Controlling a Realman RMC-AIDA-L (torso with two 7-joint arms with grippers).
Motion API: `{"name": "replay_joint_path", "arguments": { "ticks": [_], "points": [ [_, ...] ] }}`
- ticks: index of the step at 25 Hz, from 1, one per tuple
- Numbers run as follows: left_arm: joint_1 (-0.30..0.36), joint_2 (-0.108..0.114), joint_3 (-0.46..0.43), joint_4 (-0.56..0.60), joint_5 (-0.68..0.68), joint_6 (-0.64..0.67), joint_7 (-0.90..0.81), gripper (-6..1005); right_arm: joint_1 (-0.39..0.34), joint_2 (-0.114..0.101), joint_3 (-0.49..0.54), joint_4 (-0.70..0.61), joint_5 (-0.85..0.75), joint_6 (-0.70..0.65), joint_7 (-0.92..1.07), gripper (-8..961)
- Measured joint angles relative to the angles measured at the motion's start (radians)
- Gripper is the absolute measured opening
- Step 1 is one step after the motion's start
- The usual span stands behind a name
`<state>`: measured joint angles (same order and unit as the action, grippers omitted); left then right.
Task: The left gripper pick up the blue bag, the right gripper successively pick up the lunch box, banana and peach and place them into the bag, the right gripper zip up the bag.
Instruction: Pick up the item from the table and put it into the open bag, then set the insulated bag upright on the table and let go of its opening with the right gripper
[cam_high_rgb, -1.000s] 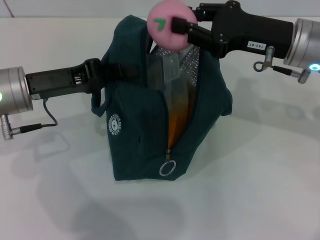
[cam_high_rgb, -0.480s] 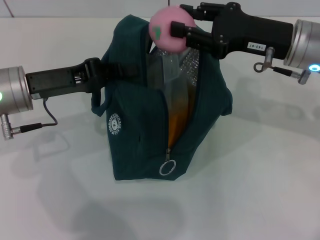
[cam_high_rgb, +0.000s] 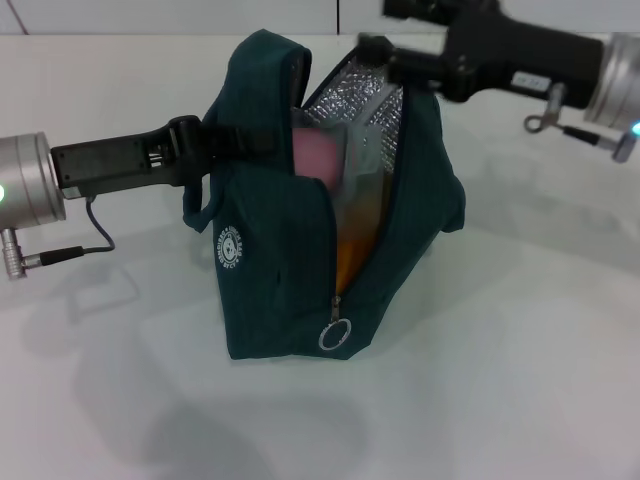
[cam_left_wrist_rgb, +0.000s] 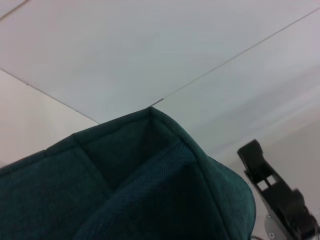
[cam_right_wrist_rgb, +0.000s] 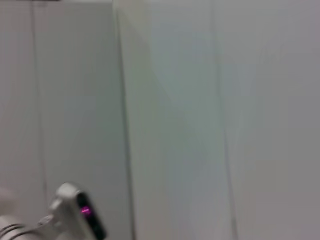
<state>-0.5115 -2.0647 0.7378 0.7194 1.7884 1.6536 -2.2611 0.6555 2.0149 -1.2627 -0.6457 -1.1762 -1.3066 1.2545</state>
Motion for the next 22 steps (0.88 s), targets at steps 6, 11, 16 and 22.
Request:
{"name": "replay_joint_path", "arguments": {
  "ticks": [6, 11, 16, 22],
  "points": [
    [0.004, 0.0, 0.0, 0.0, 0.0, 0.001, 0.001, 36, -0.05, -0.026, 0.069, 0.003, -0.009, 0.034, 0.003, 663],
    [0.009, 0.0, 0.0, 0.0, 0.0, 0.002, 0.003, 36, -0.098, -0.053, 0.071, 0.028, -0.009, 0.078, 0.006, 661],
    [0.01, 0.0, 0.0, 0.0, 0.0, 0.002, 0.003, 36, -0.119, -0.064, 0.068, 0.06, -0.033, 0.09, 0.008, 660],
    [0.01, 0.0, 0.0, 0.0, 0.0, 0.002, 0.003, 36, -0.104, -0.035, 0.068, 0.06, -0.141, 0.146, 0.02, 658]
  ]
}}
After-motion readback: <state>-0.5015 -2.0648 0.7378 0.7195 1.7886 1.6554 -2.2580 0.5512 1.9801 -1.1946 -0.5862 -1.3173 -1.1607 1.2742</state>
